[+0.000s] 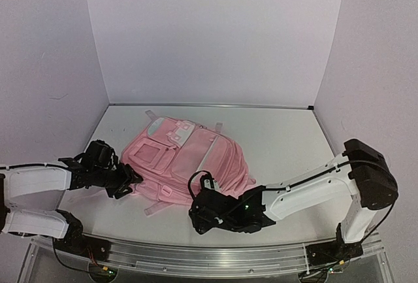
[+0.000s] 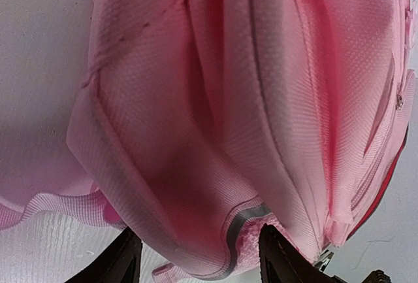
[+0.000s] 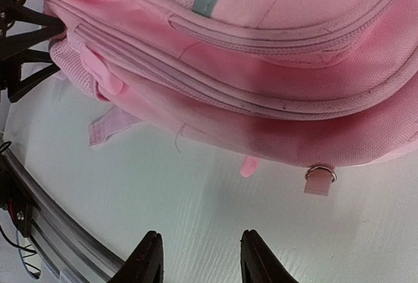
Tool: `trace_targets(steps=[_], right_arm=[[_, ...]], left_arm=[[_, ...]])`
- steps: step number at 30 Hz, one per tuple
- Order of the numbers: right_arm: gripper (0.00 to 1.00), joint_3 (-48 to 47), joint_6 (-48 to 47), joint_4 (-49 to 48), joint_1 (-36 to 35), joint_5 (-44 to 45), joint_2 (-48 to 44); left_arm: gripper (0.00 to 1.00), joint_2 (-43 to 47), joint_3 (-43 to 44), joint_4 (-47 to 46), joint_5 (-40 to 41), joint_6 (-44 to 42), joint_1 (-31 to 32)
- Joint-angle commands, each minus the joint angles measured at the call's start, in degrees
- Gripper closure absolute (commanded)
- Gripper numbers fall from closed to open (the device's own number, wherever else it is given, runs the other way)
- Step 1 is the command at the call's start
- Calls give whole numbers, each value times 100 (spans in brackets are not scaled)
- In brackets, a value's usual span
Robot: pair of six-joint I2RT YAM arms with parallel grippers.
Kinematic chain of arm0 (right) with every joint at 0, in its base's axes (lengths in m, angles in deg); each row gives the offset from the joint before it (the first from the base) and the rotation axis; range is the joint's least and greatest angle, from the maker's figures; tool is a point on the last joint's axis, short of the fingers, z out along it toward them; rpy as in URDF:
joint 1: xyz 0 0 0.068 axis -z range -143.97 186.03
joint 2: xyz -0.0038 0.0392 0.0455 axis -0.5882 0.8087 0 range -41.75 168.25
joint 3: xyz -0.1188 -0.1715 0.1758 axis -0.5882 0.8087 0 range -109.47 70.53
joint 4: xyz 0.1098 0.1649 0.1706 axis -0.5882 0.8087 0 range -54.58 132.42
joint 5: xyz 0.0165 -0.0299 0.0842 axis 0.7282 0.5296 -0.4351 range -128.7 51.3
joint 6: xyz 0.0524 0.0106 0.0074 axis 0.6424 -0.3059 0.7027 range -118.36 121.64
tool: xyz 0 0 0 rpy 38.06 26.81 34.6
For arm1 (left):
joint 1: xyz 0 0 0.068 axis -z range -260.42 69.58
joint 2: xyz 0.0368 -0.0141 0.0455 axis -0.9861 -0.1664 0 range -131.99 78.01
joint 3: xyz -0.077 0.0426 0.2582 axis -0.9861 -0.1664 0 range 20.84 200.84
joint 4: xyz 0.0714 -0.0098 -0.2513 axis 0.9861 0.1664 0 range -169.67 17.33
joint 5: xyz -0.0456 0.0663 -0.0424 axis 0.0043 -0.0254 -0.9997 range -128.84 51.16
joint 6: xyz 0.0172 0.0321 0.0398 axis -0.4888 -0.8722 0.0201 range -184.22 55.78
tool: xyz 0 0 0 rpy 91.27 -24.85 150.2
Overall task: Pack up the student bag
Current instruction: Zip the student bag at the center of the board.
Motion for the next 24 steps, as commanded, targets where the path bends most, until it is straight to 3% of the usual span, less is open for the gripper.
trace_targets(steps=[1, 5, 24], right_arm=[[57, -332, 285, 34, 2, 632, 229], [58, -466, 312, 80, 2, 838, 513], [62, -947, 449, 269, 293, 1363, 1399]], left_arm=[[40, -138, -187, -626, -21, 192, -24], [53, -258, -144, -635, 53, 131, -26], [82, -524, -116, -828, 73, 179, -22]])
